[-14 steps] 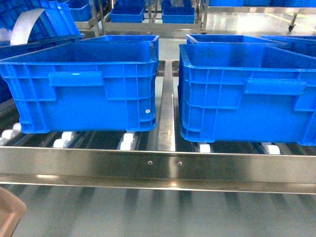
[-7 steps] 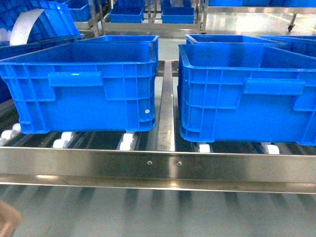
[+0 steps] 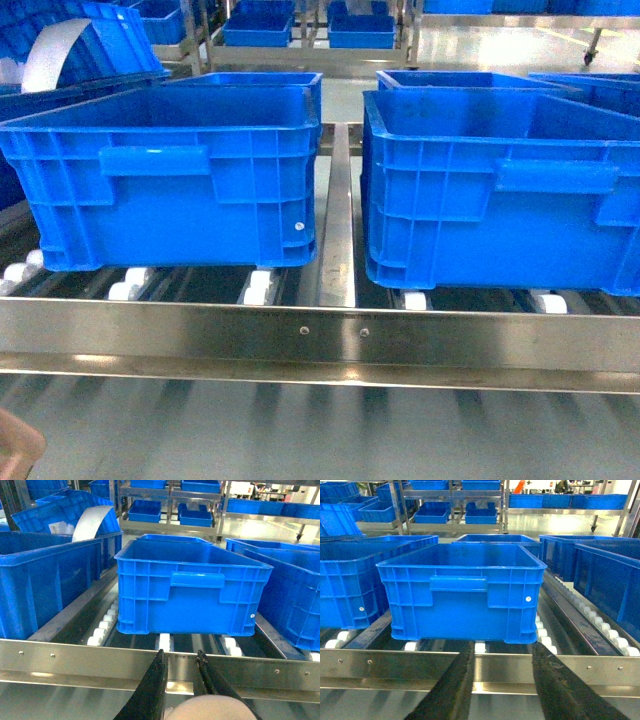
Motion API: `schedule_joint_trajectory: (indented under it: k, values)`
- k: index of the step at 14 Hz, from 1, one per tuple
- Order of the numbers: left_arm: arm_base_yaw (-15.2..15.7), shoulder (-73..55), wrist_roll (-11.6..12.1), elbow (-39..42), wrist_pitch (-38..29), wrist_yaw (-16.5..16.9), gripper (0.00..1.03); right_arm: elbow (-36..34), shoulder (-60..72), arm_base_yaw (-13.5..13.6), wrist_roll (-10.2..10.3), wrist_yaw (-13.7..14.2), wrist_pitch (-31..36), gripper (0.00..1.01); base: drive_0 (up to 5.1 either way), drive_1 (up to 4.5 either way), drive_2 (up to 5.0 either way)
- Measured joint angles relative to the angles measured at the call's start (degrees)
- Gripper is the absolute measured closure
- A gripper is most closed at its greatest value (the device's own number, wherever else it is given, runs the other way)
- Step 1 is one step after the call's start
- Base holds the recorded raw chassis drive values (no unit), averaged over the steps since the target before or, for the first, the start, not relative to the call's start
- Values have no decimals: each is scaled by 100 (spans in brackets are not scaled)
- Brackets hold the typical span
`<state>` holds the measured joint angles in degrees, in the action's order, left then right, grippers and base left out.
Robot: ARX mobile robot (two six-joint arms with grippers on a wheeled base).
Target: Place part in tray to right shelf
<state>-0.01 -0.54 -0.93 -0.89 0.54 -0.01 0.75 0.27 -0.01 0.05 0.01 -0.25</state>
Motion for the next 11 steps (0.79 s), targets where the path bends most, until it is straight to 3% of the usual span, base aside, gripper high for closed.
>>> schedule_joint_trajectory:
  k: [5,11]
  values:
    - [0,0,2,0,-2,0,91,0,0,0,2,0,0,4,0,0,0]
    - [0,0,2,0,-2,0,91,0,0,0,4,0,0,3,0,0,0]
